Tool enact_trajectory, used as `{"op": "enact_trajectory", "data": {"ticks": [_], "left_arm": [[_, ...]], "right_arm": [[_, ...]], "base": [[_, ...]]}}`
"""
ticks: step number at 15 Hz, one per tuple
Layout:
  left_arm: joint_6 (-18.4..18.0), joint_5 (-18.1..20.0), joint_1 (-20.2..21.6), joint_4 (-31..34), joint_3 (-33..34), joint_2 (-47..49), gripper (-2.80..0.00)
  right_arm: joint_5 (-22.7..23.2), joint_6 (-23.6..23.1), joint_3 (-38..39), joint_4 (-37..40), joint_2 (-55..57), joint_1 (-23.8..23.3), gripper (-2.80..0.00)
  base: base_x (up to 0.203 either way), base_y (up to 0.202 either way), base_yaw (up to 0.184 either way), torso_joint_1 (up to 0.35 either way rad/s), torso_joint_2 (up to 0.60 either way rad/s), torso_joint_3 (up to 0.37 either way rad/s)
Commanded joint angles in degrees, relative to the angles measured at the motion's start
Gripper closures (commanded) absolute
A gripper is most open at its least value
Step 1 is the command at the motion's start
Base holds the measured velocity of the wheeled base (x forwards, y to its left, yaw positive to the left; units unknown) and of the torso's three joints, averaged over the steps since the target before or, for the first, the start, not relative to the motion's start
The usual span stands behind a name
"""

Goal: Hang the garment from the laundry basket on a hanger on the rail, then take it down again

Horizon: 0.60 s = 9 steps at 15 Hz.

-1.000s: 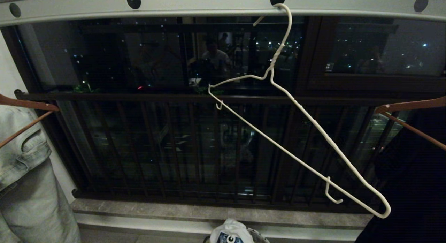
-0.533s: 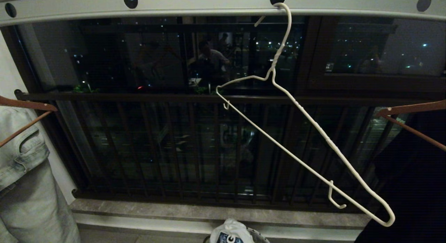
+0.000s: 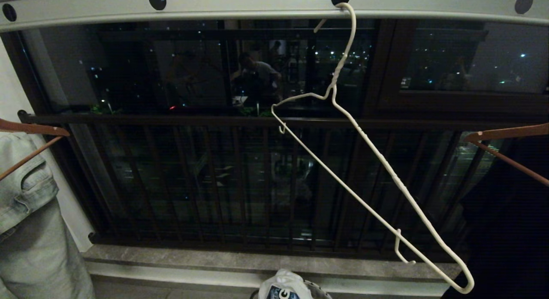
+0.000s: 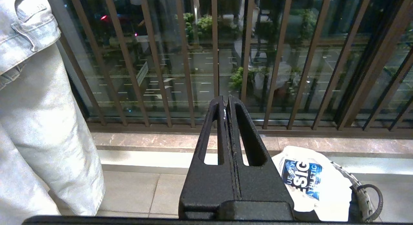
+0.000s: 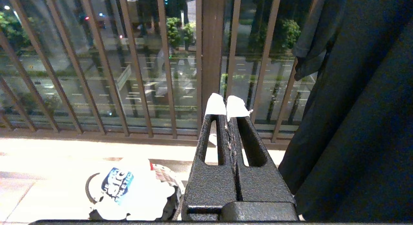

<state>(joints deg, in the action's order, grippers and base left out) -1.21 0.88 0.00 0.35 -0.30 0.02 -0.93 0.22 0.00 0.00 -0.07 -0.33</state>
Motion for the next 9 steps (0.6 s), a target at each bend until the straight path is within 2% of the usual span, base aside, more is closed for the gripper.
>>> {"op": "enact_trajectory", "data": {"ticks": [1, 9], "left_arm": [[0.0, 0.0, 0.0, 0.0, 0.0, 0.0, 0.00], [0.0, 0.0, 0.0, 0.0, 0.0, 0.0, 0.00]], "right_arm": [[0.0, -0.1, 0.0, 0.0, 0.1, 0.0, 0.00], [0.0, -0.1, 0.0, 0.0, 0.1, 0.0, 0.00]], "base": [[0.000, 0.000, 0.000, 0.000, 0.00, 0.000], [0.000, 0.000, 0.000, 0.000, 0.00, 0.000]]}}
